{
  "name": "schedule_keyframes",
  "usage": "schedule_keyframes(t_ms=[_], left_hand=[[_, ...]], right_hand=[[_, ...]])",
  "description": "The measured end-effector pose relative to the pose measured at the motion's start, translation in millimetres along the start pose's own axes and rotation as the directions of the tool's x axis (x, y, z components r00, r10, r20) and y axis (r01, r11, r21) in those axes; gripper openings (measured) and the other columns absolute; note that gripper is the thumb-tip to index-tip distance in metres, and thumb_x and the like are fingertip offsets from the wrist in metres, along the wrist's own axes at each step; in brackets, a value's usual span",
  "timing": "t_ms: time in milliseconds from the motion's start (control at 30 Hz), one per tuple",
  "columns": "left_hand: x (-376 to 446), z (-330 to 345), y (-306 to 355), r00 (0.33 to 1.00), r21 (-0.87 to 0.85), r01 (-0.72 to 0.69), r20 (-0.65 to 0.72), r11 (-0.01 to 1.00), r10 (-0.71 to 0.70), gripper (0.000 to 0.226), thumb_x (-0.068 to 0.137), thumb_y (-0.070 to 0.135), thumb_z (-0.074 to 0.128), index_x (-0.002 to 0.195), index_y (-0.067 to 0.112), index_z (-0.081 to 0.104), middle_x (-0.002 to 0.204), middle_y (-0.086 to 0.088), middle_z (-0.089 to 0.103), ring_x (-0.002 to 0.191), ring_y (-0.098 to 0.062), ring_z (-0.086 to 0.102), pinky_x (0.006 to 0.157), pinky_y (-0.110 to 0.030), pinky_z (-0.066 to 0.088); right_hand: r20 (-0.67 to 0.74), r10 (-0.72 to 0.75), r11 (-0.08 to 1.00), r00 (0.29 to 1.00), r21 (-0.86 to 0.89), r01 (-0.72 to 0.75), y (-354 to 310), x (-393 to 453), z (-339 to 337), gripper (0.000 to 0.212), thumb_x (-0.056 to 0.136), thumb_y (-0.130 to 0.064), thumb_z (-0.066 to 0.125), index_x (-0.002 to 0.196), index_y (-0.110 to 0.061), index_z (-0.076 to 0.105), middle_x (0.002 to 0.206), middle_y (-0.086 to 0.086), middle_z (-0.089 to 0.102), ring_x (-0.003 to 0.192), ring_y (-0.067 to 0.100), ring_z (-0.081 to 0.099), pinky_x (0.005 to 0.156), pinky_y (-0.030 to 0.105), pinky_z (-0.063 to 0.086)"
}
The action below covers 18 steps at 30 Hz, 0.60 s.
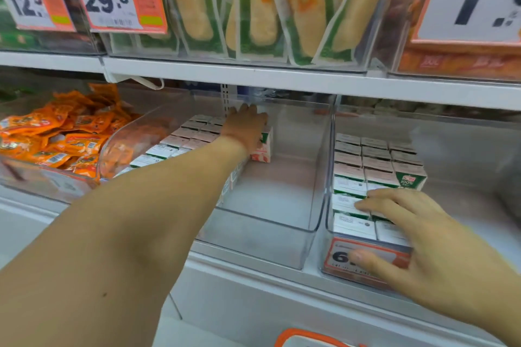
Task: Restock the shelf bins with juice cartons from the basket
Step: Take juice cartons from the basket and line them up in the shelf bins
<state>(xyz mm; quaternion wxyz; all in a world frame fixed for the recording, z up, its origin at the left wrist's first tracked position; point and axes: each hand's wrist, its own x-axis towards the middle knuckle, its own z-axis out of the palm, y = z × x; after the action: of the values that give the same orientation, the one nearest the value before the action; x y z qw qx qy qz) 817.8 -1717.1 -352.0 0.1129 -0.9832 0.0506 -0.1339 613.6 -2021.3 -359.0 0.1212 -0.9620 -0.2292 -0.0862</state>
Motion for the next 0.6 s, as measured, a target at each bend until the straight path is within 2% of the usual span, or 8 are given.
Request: schedule_keyframes(t_ms=[100,200,300,400,467,500,567,600], left_hand=[[-7,-3,-5,0.997,-0.075,0.067,-0.043,0.995,-0.071,0.071,0.084,0.013,0.070,0.144,0.013,0.033,0.141,-0.016,0.045,0.132,-0.035,0.040,0.108,-0.049,0.034],[-30,-21,-7,0.992,-0.160,0.095,-0.069,0.983,-0.107,0.056,0.087,0.017,0.066,0.138,0.011,0.042,0.135,-0.015,0.049,0.127,-0.034,0.043,0.104,-0.044,0.036],[-72,-44,-3,0.975,-0.266,-0.007,-0.218,0.964,-0.053,0.038,0.087,0.022,0.063,0.121,0.005,0.058,0.122,-0.019,0.056,0.115,-0.038,0.051,0.094,-0.043,0.045],[-136,-61,14,0.863,-0.475,-0.227,-0.503,0.850,-0.051,0.015,0.083,0.014,0.063,0.096,0.005,0.065,0.099,-0.013,0.058,0.094,-0.026,0.054,0.084,-0.037,0.048],[-188,-74,39,0.779,-0.560,-0.382,-0.623,0.735,-0.070,0.005,0.085,0.009,0.062,0.089,0.006,0.060,0.093,-0.005,0.050,0.081,-0.014,0.047,0.075,-0.020,0.041],[-213,-77,55,0.776,-0.585,-0.428,-0.629,0.689,-0.052,0.004,0.086,0.008,0.061,0.088,0.006,0.058,0.091,-0.001,0.047,0.078,-0.012,0.044,0.072,-0.018,0.037],[-255,-68,86,0.842,-0.643,-0.452,-0.535,0.618,0.059,0.005,0.086,0.013,0.060,0.088,0.011,0.057,0.086,0.006,0.044,0.071,-0.012,0.043,0.067,-0.022,0.038],[-273,-59,102,0.889,-0.679,-0.428,-0.435,0.596,0.142,0.005,0.085,0.017,0.059,0.089,0.014,0.056,0.084,0.009,0.044,0.069,-0.010,0.044,0.066,-0.025,0.040]], right_hand=[[0.038,0.018,0.999,0.999,-0.030,-0.017,-2,0,0,0.077,0.070,-0.093,0.027,0.134,-0.052,0.038,0.131,-0.040,0.027,0.129,-0.009,0.029,0.095,0.032,0.051],[0.034,0.014,0.999,0.999,-0.045,-0.012,-3,-4,-2,0.079,0.070,-0.093,0.026,0.134,-0.049,0.041,0.132,-0.036,0.033,0.130,-0.002,0.035,0.095,0.037,0.052],[0.020,0.000,1.000,1.000,-0.021,0.000,0,-5,-3,0.083,0.070,-0.092,0.031,0.133,-0.042,0.048,0.135,-0.024,0.043,0.130,0.006,0.041,0.100,0.040,0.048],[-0.049,0.016,0.998,0.999,-0.052,-0.018,-6,-10,-4,0.089,0.069,-0.089,0.041,0.141,-0.036,0.041,0.141,-0.013,0.042,0.131,0.014,0.042,0.109,0.043,0.035],[-0.276,-0.017,1.000,0.961,-0.004,0.017,-17,-26,-3,0.080,0.072,-0.067,0.065,0.137,-0.026,0.045,0.136,-0.002,0.045,0.126,0.020,0.045,0.101,0.046,0.035],[-0.402,-0.057,0.996,0.914,0.042,0.080,-23,-41,0,0.069,0.073,-0.051,0.074,0.130,-0.019,0.051,0.128,0.003,0.050,0.119,0.022,0.049,0.094,0.043,0.038],[-0.521,-0.145,0.971,0.841,0.087,0.221,-33,-78,15,0.039,0.077,-0.026,0.075,0.110,-0.011,0.060,0.106,0.005,0.057,0.098,0.022,0.054,0.081,0.036,0.040],[-0.480,-0.158,0.958,0.863,0.136,0.251,-34,-96,28,0.027,0.079,-0.020,0.072,0.103,-0.012,0.060,0.096,0.000,0.056,0.088,0.019,0.053,0.075,0.032,0.041]])
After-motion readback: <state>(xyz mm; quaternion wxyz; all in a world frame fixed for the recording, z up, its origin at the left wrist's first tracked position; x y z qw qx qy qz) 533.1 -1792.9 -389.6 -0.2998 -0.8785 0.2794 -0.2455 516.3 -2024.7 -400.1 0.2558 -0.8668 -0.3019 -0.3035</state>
